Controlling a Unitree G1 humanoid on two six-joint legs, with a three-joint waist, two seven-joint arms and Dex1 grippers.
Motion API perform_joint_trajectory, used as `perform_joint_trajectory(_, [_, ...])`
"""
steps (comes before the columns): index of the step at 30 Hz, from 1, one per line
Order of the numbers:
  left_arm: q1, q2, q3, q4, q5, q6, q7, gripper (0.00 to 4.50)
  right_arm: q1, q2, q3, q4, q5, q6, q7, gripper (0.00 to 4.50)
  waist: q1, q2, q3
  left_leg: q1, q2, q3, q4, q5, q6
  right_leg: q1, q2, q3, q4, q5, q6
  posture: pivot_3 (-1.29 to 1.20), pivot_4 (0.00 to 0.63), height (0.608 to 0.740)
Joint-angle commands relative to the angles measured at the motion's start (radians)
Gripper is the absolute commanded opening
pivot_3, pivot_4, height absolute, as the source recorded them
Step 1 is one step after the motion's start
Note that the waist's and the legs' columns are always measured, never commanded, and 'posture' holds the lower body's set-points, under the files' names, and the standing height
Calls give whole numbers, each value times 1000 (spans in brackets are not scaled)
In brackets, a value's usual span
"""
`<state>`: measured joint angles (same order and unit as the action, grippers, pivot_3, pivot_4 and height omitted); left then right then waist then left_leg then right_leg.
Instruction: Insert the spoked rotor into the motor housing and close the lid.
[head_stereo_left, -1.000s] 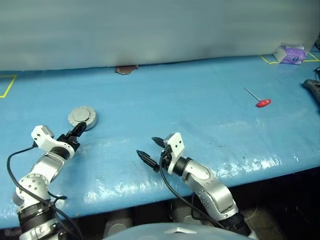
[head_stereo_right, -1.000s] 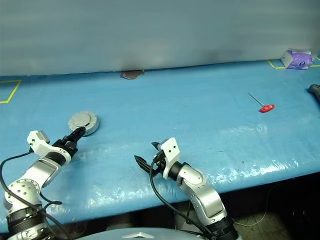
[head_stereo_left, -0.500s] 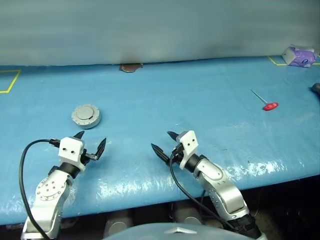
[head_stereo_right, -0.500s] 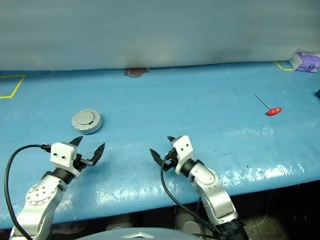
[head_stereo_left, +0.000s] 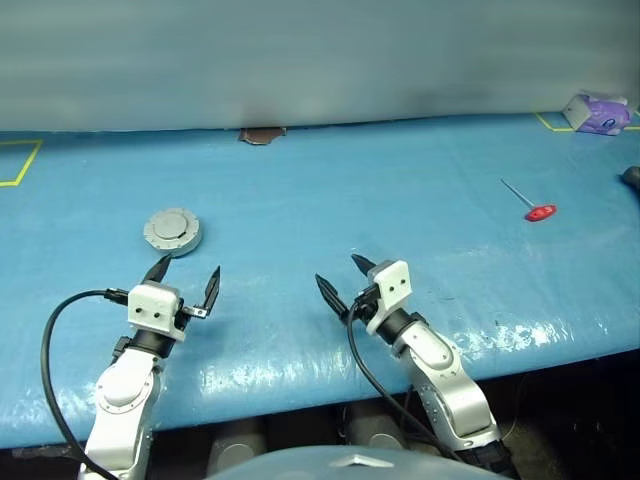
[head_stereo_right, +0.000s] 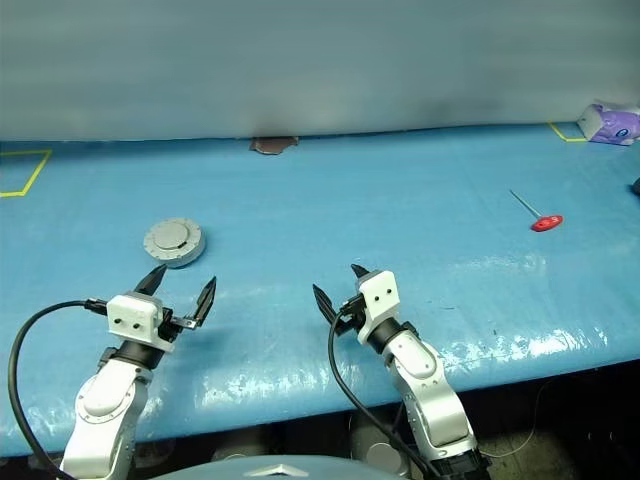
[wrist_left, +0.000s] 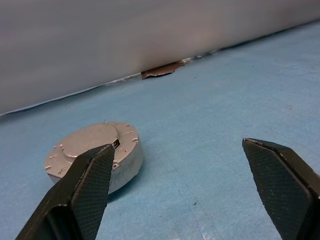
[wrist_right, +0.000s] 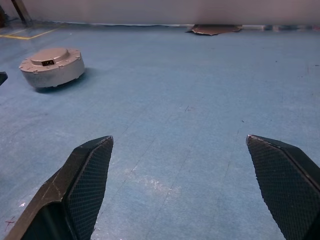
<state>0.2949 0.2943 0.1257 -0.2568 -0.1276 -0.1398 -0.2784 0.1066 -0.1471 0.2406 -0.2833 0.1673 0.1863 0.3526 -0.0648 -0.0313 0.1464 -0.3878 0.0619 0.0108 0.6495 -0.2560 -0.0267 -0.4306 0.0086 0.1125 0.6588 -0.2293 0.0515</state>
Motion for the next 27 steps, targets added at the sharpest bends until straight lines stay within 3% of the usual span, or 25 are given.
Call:
perform_joint_trajectory(1, [-6, -3, 16, -21, -11, -3, -1, 4473, -18, 5, -6, -34, 14, -3, 9, 4500, -2, 0, 0, 0, 0, 0, 0, 0, 0, 0, 0, 0, 0, 0, 0, 0, 150, 740])
perform_joint_trajectory(18, [20, 29, 5, -46, -66, 43, -113, 4473, -18, -42, -36, -37, 22, 12, 43, 4500, -2, 0, 0, 0, 0, 0, 0, 0, 0, 0, 0, 0, 0, 0, 0, 0, 150, 740])
perform_joint_trajectory(27, [30, 18, 28, -50, -65, 44, -104, 4473, -16, -12, -47, -30, 42, 21, 36, 4500, -1, 0, 0, 0, 0, 0, 0, 0, 0, 1, 0, 0, 0, 0, 0, 0, 150, 740])
